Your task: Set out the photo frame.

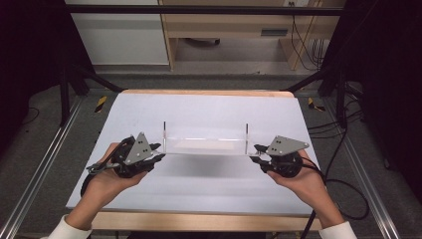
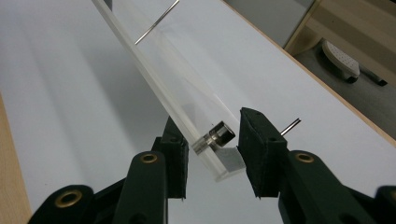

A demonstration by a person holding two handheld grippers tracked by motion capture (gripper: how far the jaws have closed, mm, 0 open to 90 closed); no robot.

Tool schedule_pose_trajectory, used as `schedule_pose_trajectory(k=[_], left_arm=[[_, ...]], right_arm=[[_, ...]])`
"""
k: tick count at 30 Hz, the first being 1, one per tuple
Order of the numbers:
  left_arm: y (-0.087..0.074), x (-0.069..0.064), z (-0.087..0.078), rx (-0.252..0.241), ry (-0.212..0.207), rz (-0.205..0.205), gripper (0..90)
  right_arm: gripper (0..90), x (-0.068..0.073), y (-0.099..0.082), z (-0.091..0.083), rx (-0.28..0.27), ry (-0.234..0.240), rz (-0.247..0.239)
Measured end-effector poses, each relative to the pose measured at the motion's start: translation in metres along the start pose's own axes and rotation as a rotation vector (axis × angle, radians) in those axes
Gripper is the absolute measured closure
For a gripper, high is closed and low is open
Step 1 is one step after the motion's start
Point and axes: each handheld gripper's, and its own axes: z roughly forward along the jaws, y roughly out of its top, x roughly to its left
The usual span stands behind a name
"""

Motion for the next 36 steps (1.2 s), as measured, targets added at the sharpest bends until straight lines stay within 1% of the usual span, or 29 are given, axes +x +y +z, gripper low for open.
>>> schedule_pose_trajectory(k=[2,4,7,10,11,12,13,14,15,16,20,21,22,24,25,27,29,33,34,36], left_arm=[[0.003,0.005,0.001,-0.013,0.005,-0.009,64.8],[0.007,0.011,0.001,-0.024,0.013,-0.012,63.4],[0.011,0.018,0.002,-0.051,0.023,-0.034,60.4],[0.015,0.025,0.001,-0.116,0.035,-0.068,56.6],[0.017,0.028,0.0,-0.143,0.042,-0.086,54.1],[0.018,0.029,-0.001,-0.151,0.054,-0.093,51.4],[0.021,0.03,-0.003,-0.179,0.063,-0.117,48.6],[0.023,0.032,-0.004,-0.203,0.063,-0.129,45.1],[0.025,0.035,-0.007,-0.241,0.076,-0.157,43.2],[0.028,0.036,-0.008,-0.266,0.085,-0.184,38.4],[0.033,0.042,-0.016,-0.323,0.112,-0.256,28.0],[0.032,0.043,-0.018,-0.335,0.113,-0.273,25.9],[0.031,0.045,-0.02,-0.342,0.116,-0.286,23.7],[0.027,0.046,-0.024,-0.345,0.147,-0.306,20.0],[0.025,0.047,-0.026,-0.345,0.155,-0.316,17.9],[0.018,0.048,-0.03,-0.344,0.159,-0.345,15.6],[0.011,0.047,-0.032,-0.329,0.167,-0.356,13.5],[-0.009,0.043,-0.027,-0.294,0.172,-0.368,12.4],[-0.015,0.041,-0.025,-0.289,0.164,-0.382,12.4],[-0.028,0.038,-0.017,-0.259,0.155,-0.393,12.3]], right_arm=[[63.5,-0.004,0.004,0.0,0.006,-0.001,0.007],[63.1,-0.01,0.009,0.001,0.001,0.008,0.027],[63.0,-0.02,0.016,0.002,-0.001,0.015,0.045],[63.0,-0.028,0.021,0.004,-0.007,0.013,0.058],[63.0,-0.03,0.022,0.005,-0.011,0.014,0.06],[62.9,-0.033,0.024,0.005,-0.013,0.013,0.063],[62.9,-0.034,0.025,0.006,-0.015,0.014,0.067],[62.8,-0.037,0.027,0.006,-0.017,0.013,0.071],[62.8,-0.039,0.028,0.007,-0.021,0.012,0.072],[62.6,-0.041,0.029,0.008,-0.024,0.011,0.076],[62.0,-0.048,0.031,0.01,-0.043,0.01,0.097],[61.9,-0.049,0.032,0.011,-0.048,0.006,0.101],[61.8,-0.051,0.033,0.012,-0.053,0.002,0.105],[61.7,-0.054,0.034,0.013,-0.058,-0.007,0.111],[61.6,-0.055,0.035,0.014,-0.062,-0.009,0.115],[61.5,-0.059,0.037,0.016,-0.071,-0.013,0.122],[61.4,-0.062,0.038,0.018,-0.078,-0.023,0.125],[60.9,-0.068,0.04,0.022,-0.093,-0.042,0.14],[60.8,-0.069,0.041,0.023,-0.096,-0.047,0.141],[60.7,-0.073,0.042,0.026,-0.102,-0.054,0.148]])
